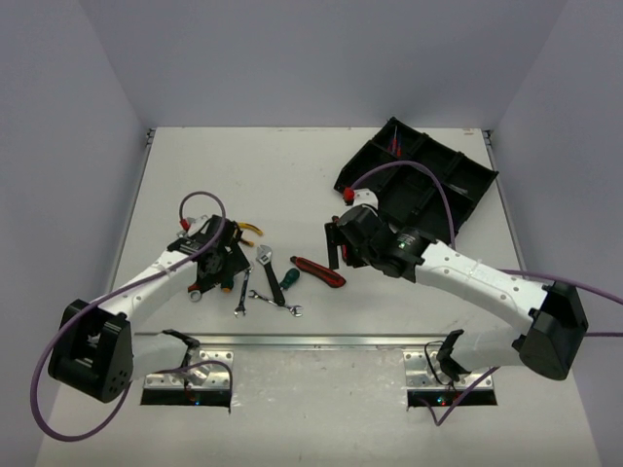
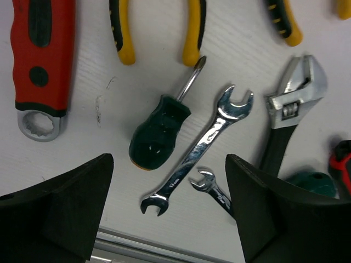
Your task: Sort the tools into containers
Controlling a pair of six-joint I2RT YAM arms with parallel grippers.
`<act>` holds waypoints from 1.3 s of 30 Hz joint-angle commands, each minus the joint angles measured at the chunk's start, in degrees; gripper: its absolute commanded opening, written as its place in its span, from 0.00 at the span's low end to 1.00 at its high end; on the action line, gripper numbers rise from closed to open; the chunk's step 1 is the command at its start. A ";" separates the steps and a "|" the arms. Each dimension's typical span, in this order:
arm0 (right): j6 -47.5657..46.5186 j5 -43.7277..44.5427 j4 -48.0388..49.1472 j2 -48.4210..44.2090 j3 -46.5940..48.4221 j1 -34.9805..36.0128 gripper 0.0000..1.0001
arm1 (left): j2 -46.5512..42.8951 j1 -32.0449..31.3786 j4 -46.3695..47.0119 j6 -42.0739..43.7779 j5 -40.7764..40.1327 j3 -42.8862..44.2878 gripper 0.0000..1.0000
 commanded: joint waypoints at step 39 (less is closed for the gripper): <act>3.28 -26.10 21.82 5.47 0.44 -0.52 0.99 | -26.08 0.90 37.21 10.43 40.80 -17.34 0.00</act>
